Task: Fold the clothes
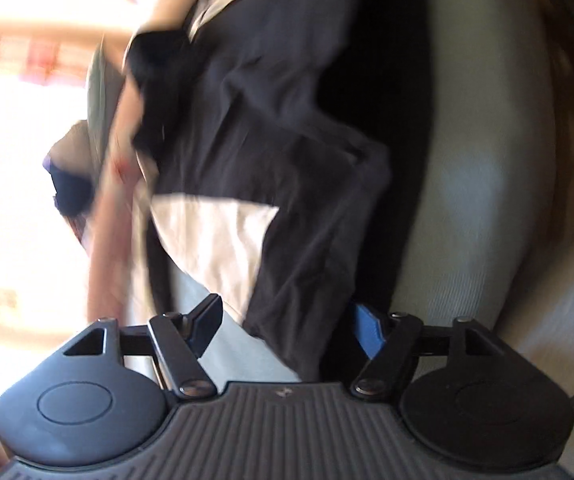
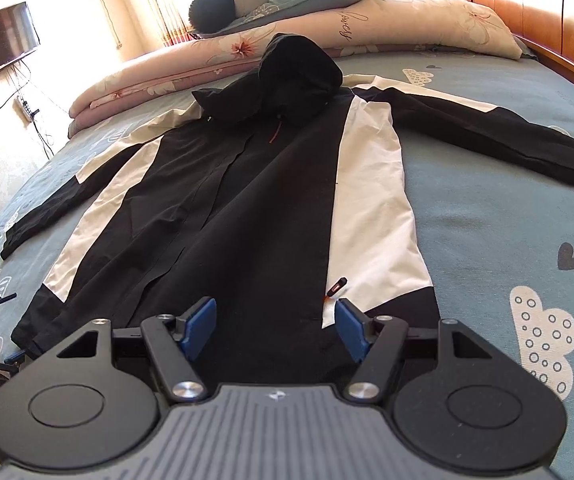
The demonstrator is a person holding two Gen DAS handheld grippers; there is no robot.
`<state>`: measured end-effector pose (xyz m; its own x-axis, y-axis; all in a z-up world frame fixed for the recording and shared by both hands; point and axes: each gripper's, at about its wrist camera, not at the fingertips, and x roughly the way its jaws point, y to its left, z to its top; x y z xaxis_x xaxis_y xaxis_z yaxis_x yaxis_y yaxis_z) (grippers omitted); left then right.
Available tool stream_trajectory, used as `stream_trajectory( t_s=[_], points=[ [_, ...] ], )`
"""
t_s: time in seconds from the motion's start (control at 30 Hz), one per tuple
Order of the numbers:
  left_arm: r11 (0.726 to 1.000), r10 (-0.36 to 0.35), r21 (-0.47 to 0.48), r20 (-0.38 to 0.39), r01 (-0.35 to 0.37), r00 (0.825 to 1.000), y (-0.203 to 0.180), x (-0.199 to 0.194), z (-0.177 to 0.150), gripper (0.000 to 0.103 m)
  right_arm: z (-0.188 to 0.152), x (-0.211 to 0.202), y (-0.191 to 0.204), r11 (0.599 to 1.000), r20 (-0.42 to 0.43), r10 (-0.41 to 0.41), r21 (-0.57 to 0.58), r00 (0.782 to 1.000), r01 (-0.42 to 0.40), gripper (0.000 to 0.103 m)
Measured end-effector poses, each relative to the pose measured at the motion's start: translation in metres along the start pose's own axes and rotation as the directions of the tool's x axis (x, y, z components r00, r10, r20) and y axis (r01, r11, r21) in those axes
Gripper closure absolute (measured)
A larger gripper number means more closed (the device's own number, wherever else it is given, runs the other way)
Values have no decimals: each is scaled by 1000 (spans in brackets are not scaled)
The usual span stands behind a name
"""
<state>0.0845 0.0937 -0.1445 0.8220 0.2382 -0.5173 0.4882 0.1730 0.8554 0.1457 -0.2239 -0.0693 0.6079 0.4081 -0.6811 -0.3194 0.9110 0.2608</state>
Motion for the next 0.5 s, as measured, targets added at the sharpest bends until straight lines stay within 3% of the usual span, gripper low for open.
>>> stream_trajectory(
  t_s=[0.07, 0.17, 0.3, 0.4, 0.5],
  points=[
    [1000, 14, -6, -4, -14, 1000, 0, 1, -3, 33, 0, -1, -1, 1000, 1, -5, -1, 1000, 5, 33],
    [999, 31, -27, 4, -30, 1000, 1, 6, -1, 45, -2, 2, -5, 1000, -6, -3, 6, 1000, 3, 33],
    [999, -5, 38, 12, 5, 1000, -4, 13, 9, 97, -3, 6, -7, 1000, -17, -9, 7, 1000, 9, 33],
    [999, -10, 30, 6, 10, 1000, -1, 11, 11, 101, -2, 3, -10, 1000, -8, -20, 3, 1000, 21, 33],
    [998, 4, -67, -34, -6, 999, 14, 4, -1, 103, 1, -1, -15, 999, 2, -38, -2, 999, 38, 33]
  ],
)
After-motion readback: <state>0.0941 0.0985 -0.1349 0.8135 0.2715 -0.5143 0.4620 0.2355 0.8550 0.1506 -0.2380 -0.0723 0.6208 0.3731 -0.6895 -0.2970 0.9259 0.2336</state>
